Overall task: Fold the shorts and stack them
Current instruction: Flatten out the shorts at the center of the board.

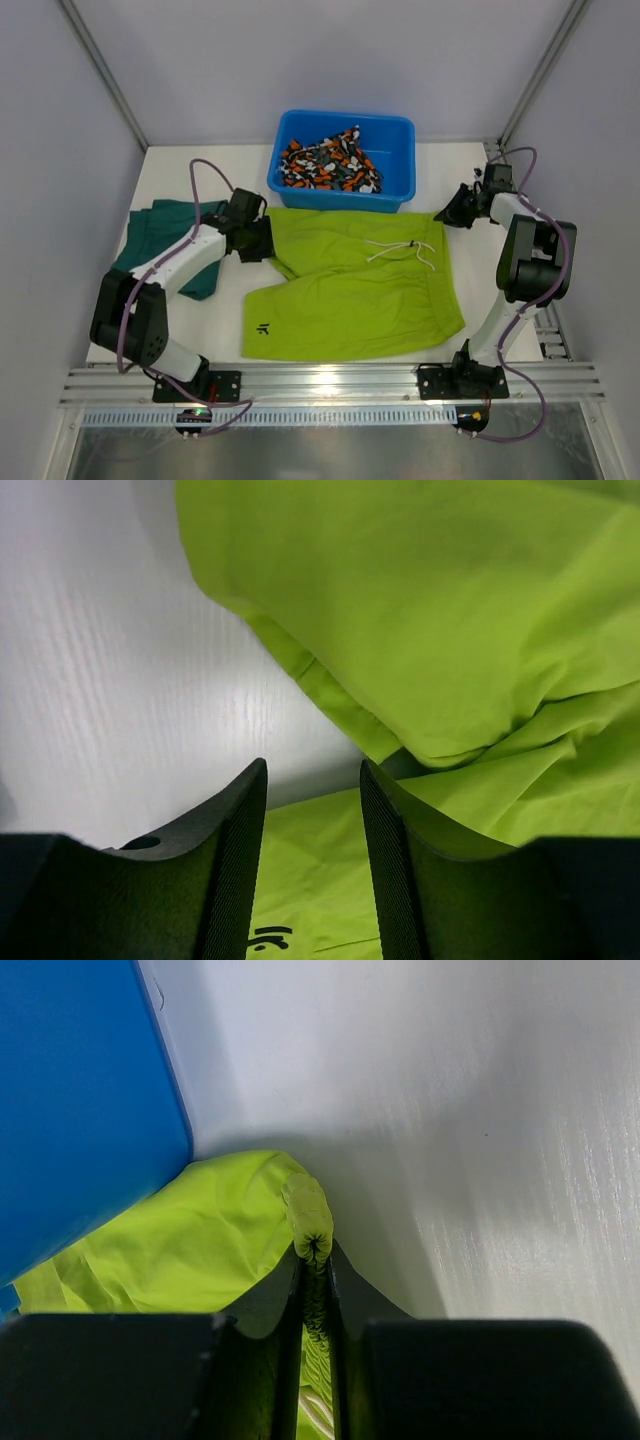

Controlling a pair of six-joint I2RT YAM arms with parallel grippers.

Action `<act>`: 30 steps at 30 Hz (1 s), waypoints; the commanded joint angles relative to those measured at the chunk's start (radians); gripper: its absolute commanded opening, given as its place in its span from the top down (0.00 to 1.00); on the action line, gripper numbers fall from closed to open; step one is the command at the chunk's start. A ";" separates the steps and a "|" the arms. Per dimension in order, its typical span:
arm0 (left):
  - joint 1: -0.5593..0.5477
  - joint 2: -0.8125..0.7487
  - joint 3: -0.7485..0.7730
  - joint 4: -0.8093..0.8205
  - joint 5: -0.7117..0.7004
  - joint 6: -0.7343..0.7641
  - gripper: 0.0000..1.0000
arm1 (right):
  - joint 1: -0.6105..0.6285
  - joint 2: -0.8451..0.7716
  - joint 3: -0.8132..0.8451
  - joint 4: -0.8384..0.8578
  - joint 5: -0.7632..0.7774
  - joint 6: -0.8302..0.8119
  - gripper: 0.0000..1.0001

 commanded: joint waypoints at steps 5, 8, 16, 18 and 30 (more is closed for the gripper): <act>-0.035 0.081 -0.089 0.238 0.089 -0.082 0.57 | 0.001 -0.019 0.050 0.013 0.027 -0.005 0.86; -0.051 0.127 -0.086 0.243 0.076 -0.111 0.57 | 0.001 -0.024 0.051 0.004 0.037 -0.013 0.86; -0.080 0.232 -0.065 0.250 0.004 -0.163 0.62 | 0.001 -0.022 0.045 0.001 0.051 -0.024 0.86; -0.080 0.255 -0.060 0.226 -0.032 -0.169 0.63 | 0.001 -0.022 0.050 0.001 0.053 -0.022 0.86; -0.034 0.167 0.052 -0.088 -0.338 -0.139 1.00 | -0.001 -0.011 0.057 -0.002 0.070 -0.025 0.86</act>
